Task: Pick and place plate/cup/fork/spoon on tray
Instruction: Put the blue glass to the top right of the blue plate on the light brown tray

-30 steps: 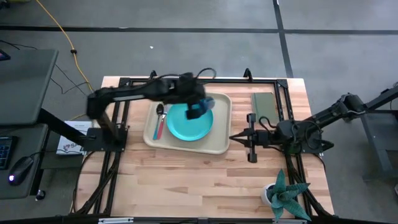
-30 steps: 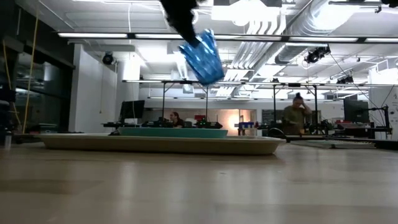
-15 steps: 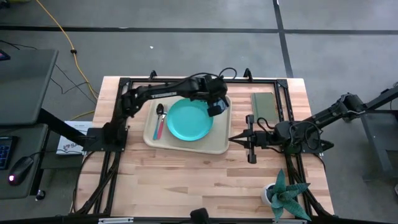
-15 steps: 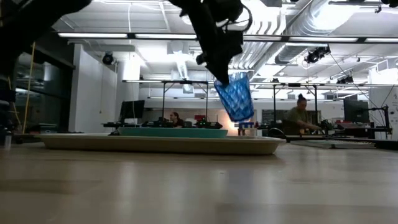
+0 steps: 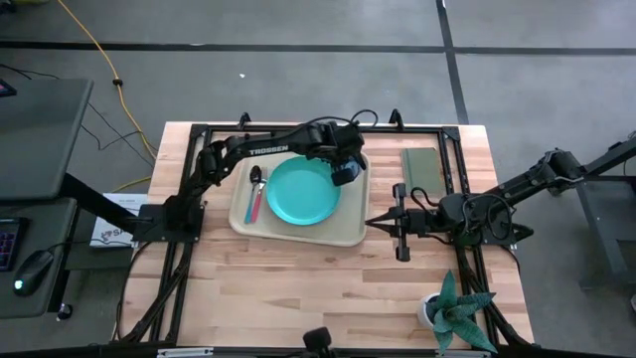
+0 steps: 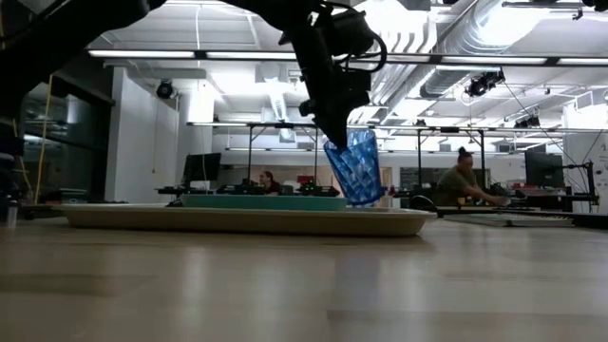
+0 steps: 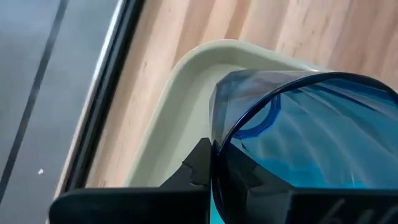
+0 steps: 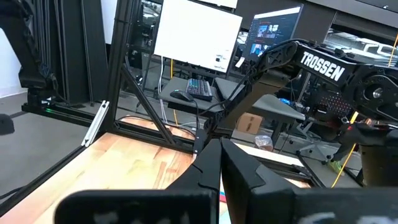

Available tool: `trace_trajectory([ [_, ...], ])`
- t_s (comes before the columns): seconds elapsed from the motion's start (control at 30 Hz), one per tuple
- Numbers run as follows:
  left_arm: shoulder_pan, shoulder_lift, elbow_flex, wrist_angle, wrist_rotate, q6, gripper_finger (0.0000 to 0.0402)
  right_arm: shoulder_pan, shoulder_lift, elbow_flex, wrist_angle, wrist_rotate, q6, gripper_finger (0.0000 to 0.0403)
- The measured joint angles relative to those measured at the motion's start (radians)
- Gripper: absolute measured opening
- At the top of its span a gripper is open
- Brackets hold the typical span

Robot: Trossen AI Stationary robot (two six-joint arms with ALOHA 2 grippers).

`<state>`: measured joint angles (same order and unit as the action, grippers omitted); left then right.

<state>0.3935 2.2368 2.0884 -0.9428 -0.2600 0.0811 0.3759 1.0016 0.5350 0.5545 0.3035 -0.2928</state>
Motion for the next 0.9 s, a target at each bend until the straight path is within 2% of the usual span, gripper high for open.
trace_trajectory([
  [0.17,0.000,0.006,0.000,-0.036,0.077,0.000,0.0000,0.000,0.000,0.000,0.000,0.000,0.000,0.0000],
  [0.63,0.006,0.018,0.000,-0.036,0.068,-0.001,0.0000,-0.001,0.000,0.000,0.000,0.000,0.005,0.0000],
  [0.9,0.006,0.018,0.000,-0.035,0.067,0.000,0.0018,-0.001,0.000,0.000,0.000,0.000,0.005,0.0000],
])
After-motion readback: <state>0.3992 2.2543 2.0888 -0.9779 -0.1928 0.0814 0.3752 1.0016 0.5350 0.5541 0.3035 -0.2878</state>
